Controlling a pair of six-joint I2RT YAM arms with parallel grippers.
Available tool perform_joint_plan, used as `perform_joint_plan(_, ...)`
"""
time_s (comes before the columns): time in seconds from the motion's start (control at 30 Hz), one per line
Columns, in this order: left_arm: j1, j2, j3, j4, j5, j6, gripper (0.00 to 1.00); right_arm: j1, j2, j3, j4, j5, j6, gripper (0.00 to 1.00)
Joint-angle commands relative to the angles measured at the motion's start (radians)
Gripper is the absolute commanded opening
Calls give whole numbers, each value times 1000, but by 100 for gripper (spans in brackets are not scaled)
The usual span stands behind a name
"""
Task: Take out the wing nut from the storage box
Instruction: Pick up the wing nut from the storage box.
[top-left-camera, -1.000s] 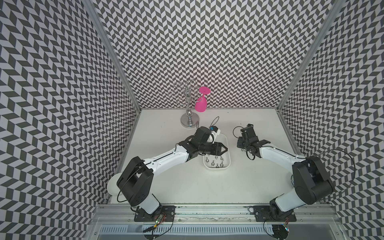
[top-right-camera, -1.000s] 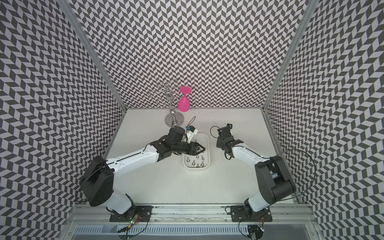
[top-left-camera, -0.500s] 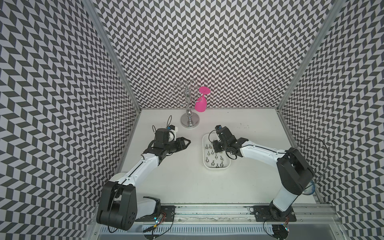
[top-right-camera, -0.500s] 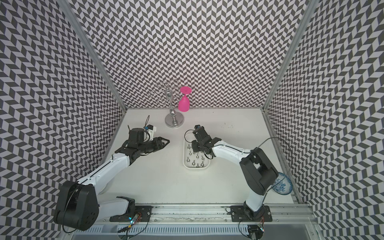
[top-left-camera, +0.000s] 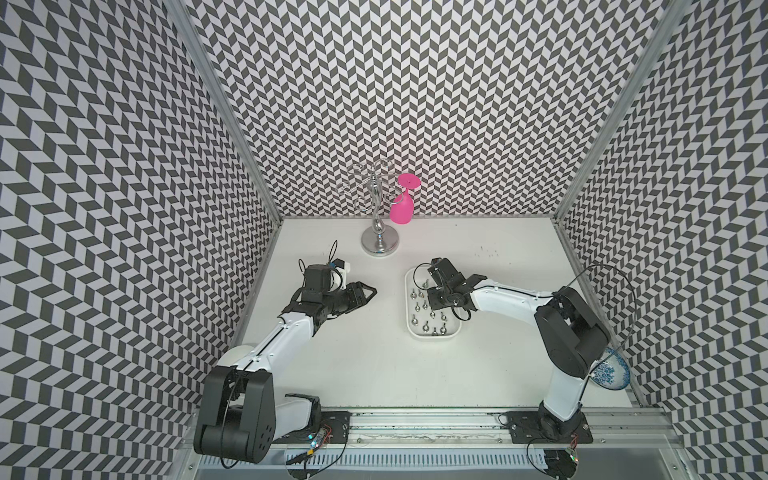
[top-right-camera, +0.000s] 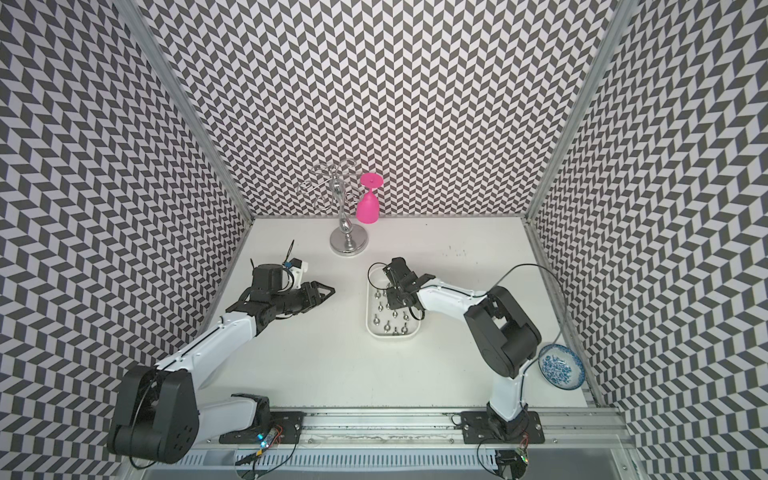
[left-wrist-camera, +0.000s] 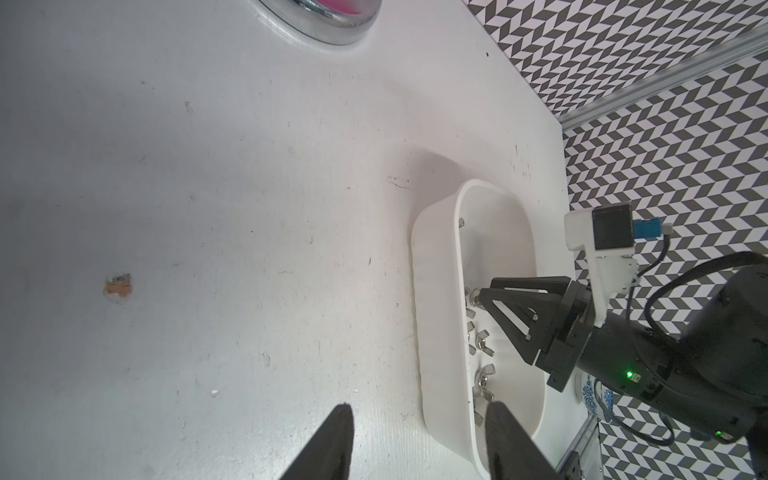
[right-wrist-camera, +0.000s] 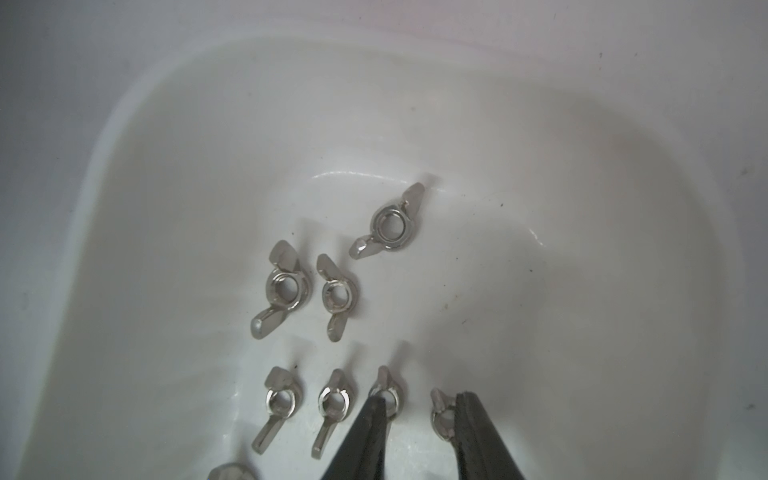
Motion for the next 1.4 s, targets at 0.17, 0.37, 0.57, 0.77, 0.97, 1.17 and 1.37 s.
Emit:
perform_joint_plan(0.17, 0, -10, -7, 13, 22, 6, 54, 2, 46, 37, -15, 44, -5, 31)
perform_joint_plan(0.37, 0, -8, -5, 16, 25, 4, 54, 0, 52, 34, -7, 60, -6, 30)
perform_joint_plan(0.57, 0, -9, -7, 15, 26, 7, 54, 0, 88, 54, -15, 57, -11, 25)
perform_joint_plan(0.77, -1, -9, -5, 15, 28, 7, 54, 0, 101, 68, -23, 64, -14, 23)
perform_joint_plan(0.97, 0, -6, -5, 17, 30, 6, 54, 0, 99, 60, -27, 71, -12, 11)
perform_joint_plan(1.17, -3, -1, -10, 27, 39, 1, 54, 0, 87, 49, -18, 74, -17, 0)
perform_joint_plan(1.37, -13, -1, -11, 31, 41, -4, 54, 0, 34, 47, 5, 80, -7, 0)
